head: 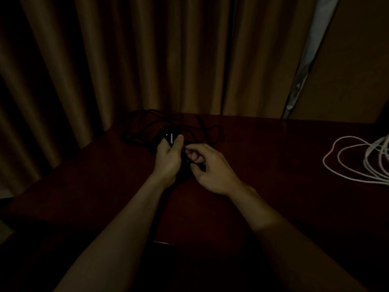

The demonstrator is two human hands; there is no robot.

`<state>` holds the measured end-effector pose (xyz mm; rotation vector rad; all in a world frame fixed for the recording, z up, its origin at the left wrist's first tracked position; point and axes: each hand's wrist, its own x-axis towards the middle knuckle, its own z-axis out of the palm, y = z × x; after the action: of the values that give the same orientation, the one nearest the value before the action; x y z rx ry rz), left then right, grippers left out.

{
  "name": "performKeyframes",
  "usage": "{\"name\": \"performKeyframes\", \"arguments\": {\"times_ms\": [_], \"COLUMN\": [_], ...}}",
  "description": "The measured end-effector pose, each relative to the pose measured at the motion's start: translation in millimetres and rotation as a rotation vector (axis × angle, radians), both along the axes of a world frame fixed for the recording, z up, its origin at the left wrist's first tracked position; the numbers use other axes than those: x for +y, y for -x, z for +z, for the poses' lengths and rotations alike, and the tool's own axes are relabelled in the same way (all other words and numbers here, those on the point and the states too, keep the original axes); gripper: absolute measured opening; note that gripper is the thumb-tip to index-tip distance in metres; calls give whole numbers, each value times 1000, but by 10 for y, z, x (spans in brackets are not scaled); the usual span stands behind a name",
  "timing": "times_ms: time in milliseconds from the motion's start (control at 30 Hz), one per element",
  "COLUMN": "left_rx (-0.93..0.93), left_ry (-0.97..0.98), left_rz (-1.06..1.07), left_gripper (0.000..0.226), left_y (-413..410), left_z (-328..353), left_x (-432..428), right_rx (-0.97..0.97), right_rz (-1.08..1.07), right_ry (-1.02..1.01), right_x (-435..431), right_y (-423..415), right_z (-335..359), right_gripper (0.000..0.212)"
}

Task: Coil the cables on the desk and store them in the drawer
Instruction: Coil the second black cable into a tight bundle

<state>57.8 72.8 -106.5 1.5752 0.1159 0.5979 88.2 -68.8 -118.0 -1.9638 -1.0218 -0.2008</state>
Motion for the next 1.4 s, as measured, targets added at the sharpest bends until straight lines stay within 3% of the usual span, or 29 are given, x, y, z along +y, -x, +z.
{"name": "performKeyframes", "arguments": {"times_ms": [133,233,333,433,600,833,933,1067,1267,1400], "left_rx": [46,57,80,110,183,96,104,106,122,139], "left_ry": [225,489,559,528,299,-154,-143,-175,-90,-33], "left_rz": [-18,-67,-171,-280,-252,-185,-259,-343,-390,-378], "left_gripper": [26,21,27,30,25,19,12,20,23,20], "left_y": [-2,17,46,61,63,79,70,89,79,87], "left_z": [46,121,142,136,100,24,13,31,63,68], "left_x": [36,66,88,84,67,-22,-18,-20,2,12], "right_rx": [80,42,-43,-34,-169,-329,-341,-324,-252,-146], "right_rz": [-7,-60,-127,-142,-179,-220,-183,-145,-88,-157], "right_ry": [43,209,476,616,624,429,276,187,150,189], "right_x": [-40,-33,-70,-124,-158,-218,-187,-188,-152,-208], "right_y": [-85,-111,-145,-188,-206,-215,-234,-222,-209,-193], "right_z": [-12,-10,40,64,89,108,97,98,92,114], "right_gripper": [42,42,31,31,33,25,23,21,36,26]}}
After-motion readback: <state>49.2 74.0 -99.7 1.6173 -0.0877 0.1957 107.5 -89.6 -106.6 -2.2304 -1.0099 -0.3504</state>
